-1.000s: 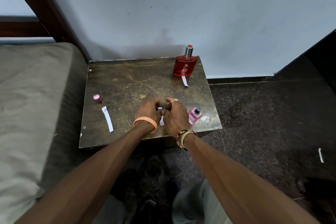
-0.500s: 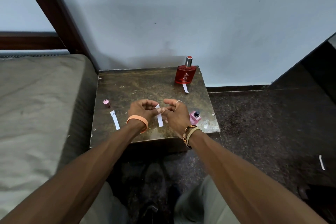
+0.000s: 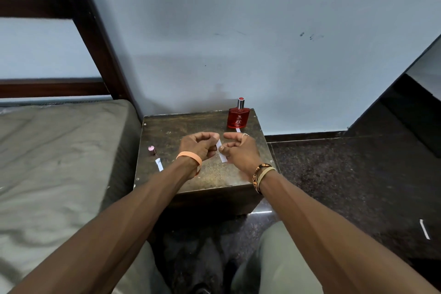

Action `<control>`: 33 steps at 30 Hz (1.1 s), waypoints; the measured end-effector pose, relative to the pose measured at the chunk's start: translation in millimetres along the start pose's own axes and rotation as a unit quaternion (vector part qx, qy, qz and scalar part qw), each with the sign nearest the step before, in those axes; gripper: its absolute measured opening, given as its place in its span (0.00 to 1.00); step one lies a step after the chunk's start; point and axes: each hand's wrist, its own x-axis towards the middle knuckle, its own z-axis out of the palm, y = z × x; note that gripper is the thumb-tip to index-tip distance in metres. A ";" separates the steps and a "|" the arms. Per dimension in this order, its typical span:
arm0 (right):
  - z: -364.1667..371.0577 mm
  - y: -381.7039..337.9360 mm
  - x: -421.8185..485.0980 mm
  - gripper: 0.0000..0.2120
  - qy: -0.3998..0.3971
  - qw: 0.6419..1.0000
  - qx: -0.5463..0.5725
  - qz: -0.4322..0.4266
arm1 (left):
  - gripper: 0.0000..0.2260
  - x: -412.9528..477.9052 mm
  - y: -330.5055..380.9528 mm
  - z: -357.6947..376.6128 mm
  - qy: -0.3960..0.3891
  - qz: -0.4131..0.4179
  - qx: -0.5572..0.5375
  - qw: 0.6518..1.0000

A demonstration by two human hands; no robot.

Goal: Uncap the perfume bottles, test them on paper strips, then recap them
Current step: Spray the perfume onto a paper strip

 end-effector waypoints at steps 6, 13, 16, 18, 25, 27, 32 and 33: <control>-17.6 -2.5 -15.8 0.23 0.008 0.998 0.053 0.012 | 0.05 -19.8 5.5 14.7 -0.015 0.004 0.012 1.000; -37.2 5.4 -19.4 0.21 0.021 0.998 0.058 0.017 | 0.03 -26.2 3.9 35.9 -0.023 0.013 0.066 0.997; -44.8 12.7 -16.4 0.17 0.040 0.997 0.069 0.022 | 0.02 -24.2 0.6 43.3 -0.022 0.028 0.085 0.996; -49.1 19.4 -12.5 0.15 0.102 0.993 0.059 0.006 | 0.02 -22.1 -2.5 45.8 -0.014 0.034 0.084 0.996; -64.9 54.3 -2.4 0.24 0.183 0.977 -0.111 -0.009 | 0.05 -2.0 -31.8 45.2 -0.001 0.007 0.092 0.996; -62.1 67.8 1.8 0.29 0.146 0.976 -0.162 -0.010 | 0.05 5.2 -41.0 44.1 0.002 -0.004 0.093 0.996; -43.8 94.1 18.4 0.25 0.110 0.971 -0.212 0.010 | 0.06 21.1 -54.5 40.0 0.010 -0.023 0.090 0.996; -41.0 96.7 22.1 0.23 0.112 0.970 -0.214 0.013 | 0.06 23.0 -55.4 39.4 0.011 -0.025 0.087 0.996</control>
